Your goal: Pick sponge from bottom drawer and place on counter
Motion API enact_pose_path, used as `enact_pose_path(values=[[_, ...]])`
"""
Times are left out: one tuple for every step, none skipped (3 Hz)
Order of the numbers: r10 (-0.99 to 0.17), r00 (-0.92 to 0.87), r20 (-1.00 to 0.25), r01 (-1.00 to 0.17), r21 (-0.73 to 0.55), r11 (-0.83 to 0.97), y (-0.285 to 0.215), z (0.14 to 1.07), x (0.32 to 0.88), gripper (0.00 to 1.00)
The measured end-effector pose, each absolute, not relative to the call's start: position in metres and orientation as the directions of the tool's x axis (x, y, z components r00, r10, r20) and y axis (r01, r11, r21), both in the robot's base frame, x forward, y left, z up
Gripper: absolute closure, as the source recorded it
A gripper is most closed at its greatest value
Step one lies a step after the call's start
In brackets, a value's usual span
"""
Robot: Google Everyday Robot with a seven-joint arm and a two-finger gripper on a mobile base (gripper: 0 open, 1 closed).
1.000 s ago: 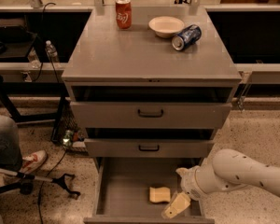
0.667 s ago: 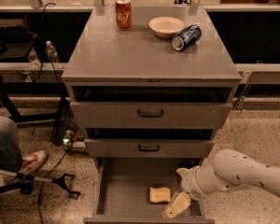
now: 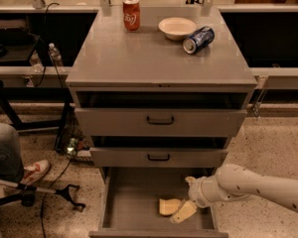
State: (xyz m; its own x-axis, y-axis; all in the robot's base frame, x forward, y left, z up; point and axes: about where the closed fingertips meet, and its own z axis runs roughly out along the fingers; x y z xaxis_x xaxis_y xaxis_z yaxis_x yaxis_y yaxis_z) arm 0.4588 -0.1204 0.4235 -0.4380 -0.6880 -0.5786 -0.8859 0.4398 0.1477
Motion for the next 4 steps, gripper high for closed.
enact_pose_path(values=[[-0.696,-0.438,-0.569,-0.882,0.123,0.455,-0.123,0.363,0.481,0.0],[-0.67,-0.47,-0.574,-0.868,0.162,0.47,-0.123,0.305,0.496,0.0],[-0.639,-0.497,-0.587,-0.848,0.174,0.5,-0.126,0.283,0.513,0.0],[-0.651,-0.484,-0.584,-0.853,0.15,0.499,-0.126,0.278,0.516,0.0]])
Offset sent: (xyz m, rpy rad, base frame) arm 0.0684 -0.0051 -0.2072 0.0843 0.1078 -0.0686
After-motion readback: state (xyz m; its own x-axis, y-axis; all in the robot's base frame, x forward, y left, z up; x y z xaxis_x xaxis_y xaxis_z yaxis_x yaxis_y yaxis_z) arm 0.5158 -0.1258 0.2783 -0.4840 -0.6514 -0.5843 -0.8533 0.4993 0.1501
